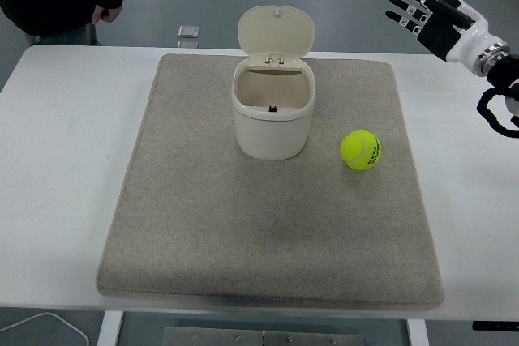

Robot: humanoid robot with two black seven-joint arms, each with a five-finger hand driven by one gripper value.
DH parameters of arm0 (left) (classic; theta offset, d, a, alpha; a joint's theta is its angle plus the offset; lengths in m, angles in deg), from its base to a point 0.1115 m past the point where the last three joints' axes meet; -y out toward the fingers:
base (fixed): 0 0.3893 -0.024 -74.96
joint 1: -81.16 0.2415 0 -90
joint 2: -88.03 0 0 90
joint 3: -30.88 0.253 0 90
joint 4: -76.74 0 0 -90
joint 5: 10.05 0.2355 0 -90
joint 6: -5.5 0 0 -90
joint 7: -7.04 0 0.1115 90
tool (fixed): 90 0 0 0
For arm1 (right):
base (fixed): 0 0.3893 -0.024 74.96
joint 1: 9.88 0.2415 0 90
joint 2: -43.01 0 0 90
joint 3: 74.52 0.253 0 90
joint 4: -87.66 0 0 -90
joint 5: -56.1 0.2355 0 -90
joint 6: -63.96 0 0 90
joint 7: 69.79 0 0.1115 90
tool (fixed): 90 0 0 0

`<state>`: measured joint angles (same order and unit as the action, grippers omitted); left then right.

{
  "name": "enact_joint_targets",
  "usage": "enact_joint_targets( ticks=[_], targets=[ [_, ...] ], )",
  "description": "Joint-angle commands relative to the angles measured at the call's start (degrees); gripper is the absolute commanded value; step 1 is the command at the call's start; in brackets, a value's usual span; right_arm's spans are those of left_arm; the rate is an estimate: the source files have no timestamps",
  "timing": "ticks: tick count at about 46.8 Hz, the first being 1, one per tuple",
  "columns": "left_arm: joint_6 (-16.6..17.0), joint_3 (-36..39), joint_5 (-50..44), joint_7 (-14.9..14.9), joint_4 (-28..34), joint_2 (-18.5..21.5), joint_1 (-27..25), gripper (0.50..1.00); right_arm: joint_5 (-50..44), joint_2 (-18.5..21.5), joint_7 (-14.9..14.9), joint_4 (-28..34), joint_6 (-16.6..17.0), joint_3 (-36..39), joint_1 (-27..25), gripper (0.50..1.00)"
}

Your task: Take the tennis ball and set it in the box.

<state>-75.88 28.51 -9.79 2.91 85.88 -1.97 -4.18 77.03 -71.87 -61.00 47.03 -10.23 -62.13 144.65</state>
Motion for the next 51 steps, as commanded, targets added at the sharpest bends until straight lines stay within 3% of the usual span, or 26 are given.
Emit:
enact_joint_targets(
  ticks=[1,17,38,45,51],
  targets=[
    [0.00,-0.09,0.00,0.00,0.00,0.00,0.00,0.996,-0.01,-0.08,0.00,0.03,0.01,0.09,-0.11,0.930],
    [0.00,0.09,0.00,0.00,0.18,0.00,-0.61,0.996,-0.19,0.27,0.26,0.12,0.98,-0.17,-0.02,0.930],
    [0.00,0.00,0.00,0.00,0.09,0.00,-1.05,0.996,-9.15,0.27,1.84,0.03,2.47,0.09,-0.29,0.930],
    [0.00,0.00,0.00,0.00,0.09,0.00,-1.05,0.996,-11.87,0.18,2.20,0.03,5.37,-0.17,-0.29,0.930],
    [0.00,0.00,0.00,0.00,0.09,0.00,-1.05,0.996,-17.76,-0.17,4.65,0.03,5.81,-0.17,-0.11,0.928]
  ],
)
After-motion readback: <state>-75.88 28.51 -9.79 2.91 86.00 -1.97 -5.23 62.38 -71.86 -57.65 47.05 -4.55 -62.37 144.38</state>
